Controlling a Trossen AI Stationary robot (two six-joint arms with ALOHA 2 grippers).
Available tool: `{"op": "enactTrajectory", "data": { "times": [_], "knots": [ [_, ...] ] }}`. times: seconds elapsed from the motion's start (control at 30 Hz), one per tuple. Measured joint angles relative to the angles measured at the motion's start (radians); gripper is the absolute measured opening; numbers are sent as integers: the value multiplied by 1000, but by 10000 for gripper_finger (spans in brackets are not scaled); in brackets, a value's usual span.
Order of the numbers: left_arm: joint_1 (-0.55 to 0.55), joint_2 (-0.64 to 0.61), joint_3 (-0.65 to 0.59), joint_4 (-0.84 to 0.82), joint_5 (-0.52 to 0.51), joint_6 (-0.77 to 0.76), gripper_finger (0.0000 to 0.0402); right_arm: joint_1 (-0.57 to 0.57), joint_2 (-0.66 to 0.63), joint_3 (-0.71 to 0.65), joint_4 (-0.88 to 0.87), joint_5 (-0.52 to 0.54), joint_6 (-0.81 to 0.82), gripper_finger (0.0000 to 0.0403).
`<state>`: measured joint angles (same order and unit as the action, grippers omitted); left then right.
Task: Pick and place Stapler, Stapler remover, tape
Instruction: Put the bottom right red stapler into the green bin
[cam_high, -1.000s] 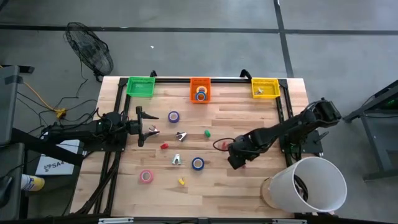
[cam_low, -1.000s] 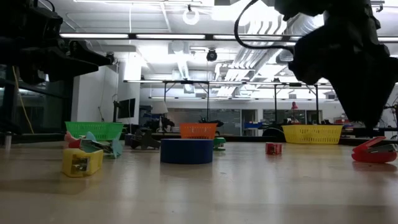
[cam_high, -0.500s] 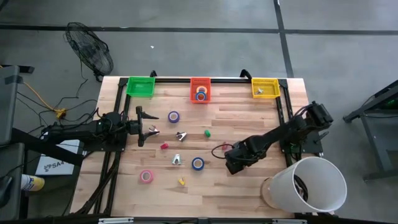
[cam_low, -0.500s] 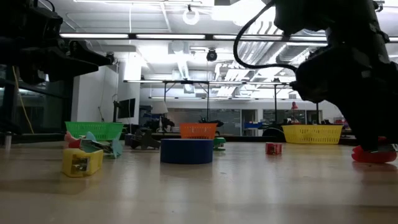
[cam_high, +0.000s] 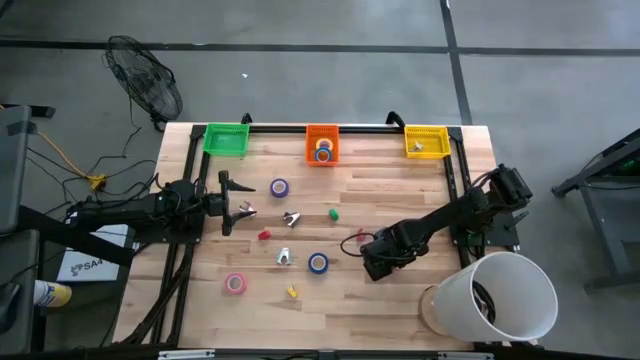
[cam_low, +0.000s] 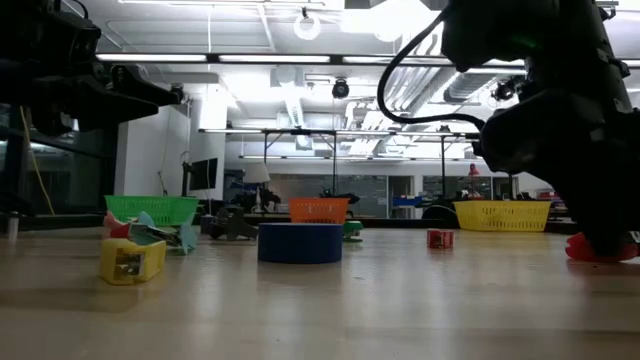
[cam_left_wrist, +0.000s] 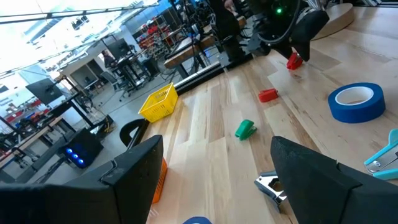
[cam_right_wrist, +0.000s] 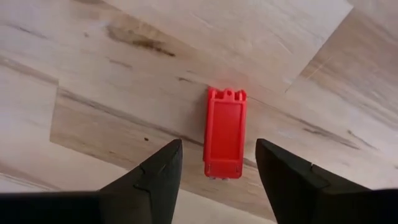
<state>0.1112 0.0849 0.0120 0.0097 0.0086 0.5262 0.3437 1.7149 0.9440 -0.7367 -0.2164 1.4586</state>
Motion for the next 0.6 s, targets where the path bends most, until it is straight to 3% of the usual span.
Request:
{"op": "enactTrajectory", "data": {
  "times": [0.3, 0.6],
  "knots": [
    [0, 0, 0, 0, 0, 0, 294, 5, 0, 0, -2, 8, -20, 122],
    [0, 0, 0, 0, 0, 0, 294, 6, 0, 0, -2, 14, -27, 80]
  ]
}}
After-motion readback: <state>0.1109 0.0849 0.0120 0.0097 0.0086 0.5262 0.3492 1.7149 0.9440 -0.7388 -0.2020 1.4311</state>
